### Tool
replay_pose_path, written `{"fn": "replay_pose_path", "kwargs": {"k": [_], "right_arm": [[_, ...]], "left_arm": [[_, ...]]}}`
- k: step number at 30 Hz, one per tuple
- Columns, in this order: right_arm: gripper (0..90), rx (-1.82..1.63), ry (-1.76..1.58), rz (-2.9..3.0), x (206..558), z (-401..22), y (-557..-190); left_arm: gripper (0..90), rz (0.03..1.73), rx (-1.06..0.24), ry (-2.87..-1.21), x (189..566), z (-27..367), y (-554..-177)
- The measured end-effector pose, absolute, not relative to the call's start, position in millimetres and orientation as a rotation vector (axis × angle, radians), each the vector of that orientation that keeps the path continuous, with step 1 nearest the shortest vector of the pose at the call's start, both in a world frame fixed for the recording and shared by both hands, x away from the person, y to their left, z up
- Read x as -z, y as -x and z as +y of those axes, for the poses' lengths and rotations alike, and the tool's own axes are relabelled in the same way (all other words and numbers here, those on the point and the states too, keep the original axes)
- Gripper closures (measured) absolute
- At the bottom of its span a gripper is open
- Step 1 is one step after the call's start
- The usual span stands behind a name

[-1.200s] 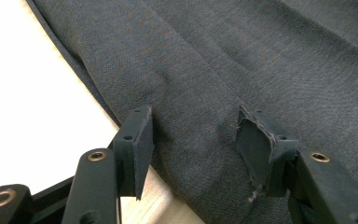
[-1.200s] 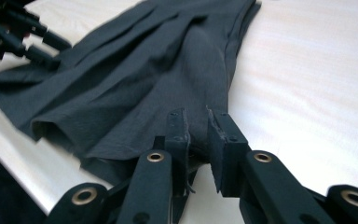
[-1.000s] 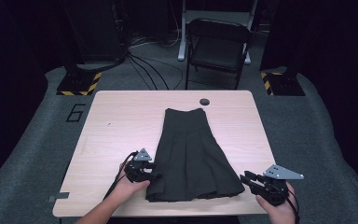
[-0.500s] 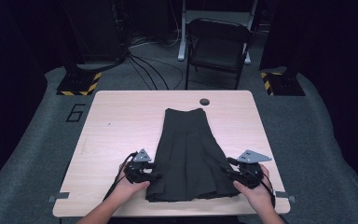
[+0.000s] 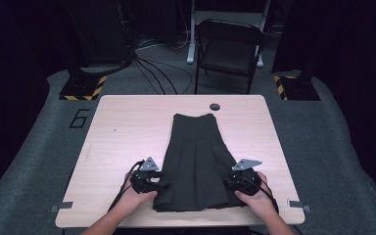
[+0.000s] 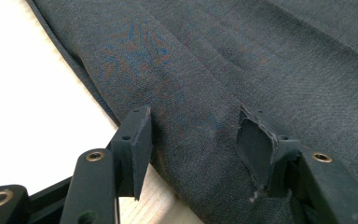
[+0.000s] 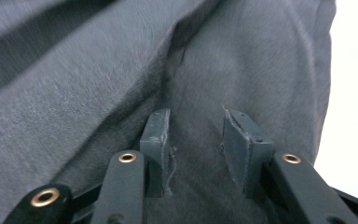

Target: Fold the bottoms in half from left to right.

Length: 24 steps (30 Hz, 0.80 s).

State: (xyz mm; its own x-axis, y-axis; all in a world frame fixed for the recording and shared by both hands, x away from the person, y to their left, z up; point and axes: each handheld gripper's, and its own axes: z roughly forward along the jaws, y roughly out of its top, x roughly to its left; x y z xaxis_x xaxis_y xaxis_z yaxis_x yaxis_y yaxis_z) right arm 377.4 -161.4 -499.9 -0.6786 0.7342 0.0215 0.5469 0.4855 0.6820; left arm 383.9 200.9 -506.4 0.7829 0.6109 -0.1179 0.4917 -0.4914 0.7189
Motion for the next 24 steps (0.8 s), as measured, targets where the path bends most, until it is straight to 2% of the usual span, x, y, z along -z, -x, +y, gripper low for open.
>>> {"fn": "replay_pose_path", "kwargs": {"k": [4, 13, 17, 20, 24], "right_arm": [[63.4, -0.942, -1.062, 2.513, 508, -162, -373], [63.7, -0.916, -1.054, 2.468, 501, -160, -363], [61.0, -1.043, -1.077, 2.392, 484, -163, -357], [54.2, -1.153, -1.081, 2.318, 469, -160, -350], [50.6, -1.202, -1.01, 2.353, 467, -148, -346]], "left_arm": [[44.7, 0.811, -0.2, -2.188, 504, 201, -385], [44.5, 0.806, -0.188, -2.175, 499, 202, -387], [44.5, 0.808, -0.196, -2.17, 498, 204, -387], [44.5, 0.811, -0.2, -2.17, 498, 204, -387], [44.3, 0.811, -0.203, -2.173, 498, 204, -387]]}}
